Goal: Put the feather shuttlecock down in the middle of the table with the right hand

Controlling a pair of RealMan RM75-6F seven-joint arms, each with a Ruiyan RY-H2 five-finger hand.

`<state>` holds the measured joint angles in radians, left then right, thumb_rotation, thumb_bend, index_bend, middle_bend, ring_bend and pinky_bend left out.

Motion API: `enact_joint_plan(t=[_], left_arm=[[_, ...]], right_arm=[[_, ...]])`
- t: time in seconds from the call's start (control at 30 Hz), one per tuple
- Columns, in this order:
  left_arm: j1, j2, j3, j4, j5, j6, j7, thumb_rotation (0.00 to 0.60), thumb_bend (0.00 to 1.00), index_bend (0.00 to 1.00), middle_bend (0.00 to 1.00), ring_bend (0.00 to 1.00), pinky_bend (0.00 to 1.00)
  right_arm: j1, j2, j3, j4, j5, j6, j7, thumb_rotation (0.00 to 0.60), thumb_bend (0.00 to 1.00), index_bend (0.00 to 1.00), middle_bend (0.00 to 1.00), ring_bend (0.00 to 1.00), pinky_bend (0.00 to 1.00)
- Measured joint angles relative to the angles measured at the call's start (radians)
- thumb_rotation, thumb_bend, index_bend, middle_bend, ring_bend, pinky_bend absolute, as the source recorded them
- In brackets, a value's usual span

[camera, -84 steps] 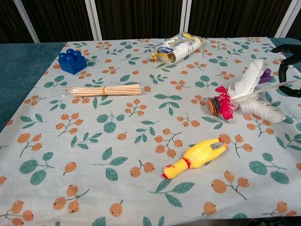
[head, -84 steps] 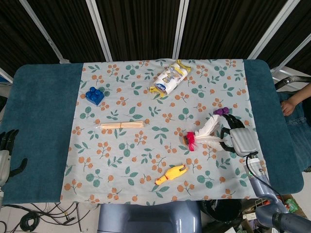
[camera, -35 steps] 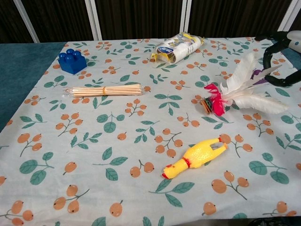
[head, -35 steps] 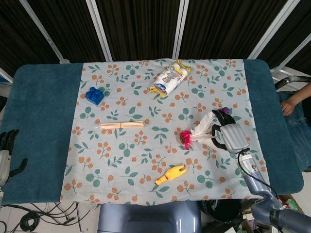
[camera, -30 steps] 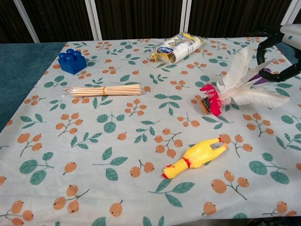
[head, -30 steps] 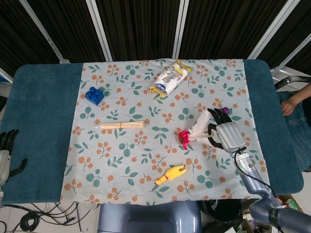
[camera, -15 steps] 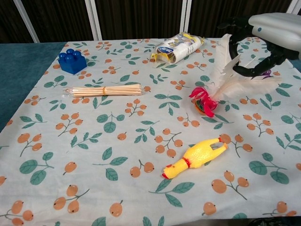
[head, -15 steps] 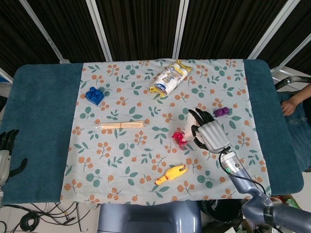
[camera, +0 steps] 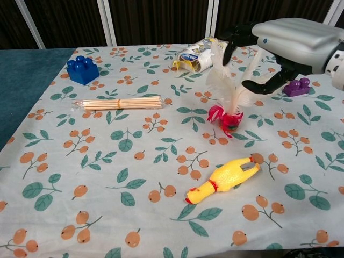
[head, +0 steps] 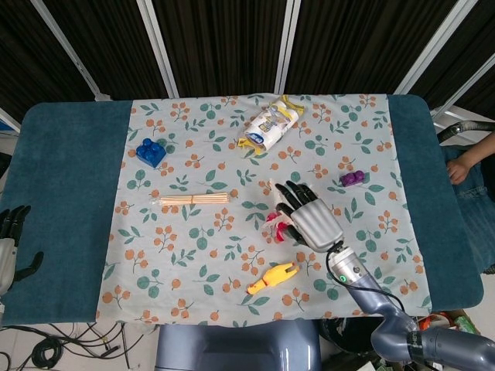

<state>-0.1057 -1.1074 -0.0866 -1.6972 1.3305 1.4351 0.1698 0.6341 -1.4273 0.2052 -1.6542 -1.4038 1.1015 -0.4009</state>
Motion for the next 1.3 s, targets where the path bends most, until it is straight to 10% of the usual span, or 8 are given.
enact_joint_plan(t=[0.77,1.3], left_arm=[[-0.002,0.001,-0.002,-0.003,-0.004,-0.001,-0.002,0.600,0.33,0.03,0.06,0.01,0.05],[0.001,-0.007,0.001,-0.003,0.011,0.013,0.009,0.600,0.33,0.03,0.06,0.01,0.05]], right_arm=[[-0.152,0.244,0.007,-0.187,0.080,0.156,0.060,0.600,0.27,0.00,0.04,0.04,0.12],[-0.368,0.269,-0.135,0.136,-0.039,0.344,0.305,0.600,0.25,0.00,0.04,0.04,0.12]])
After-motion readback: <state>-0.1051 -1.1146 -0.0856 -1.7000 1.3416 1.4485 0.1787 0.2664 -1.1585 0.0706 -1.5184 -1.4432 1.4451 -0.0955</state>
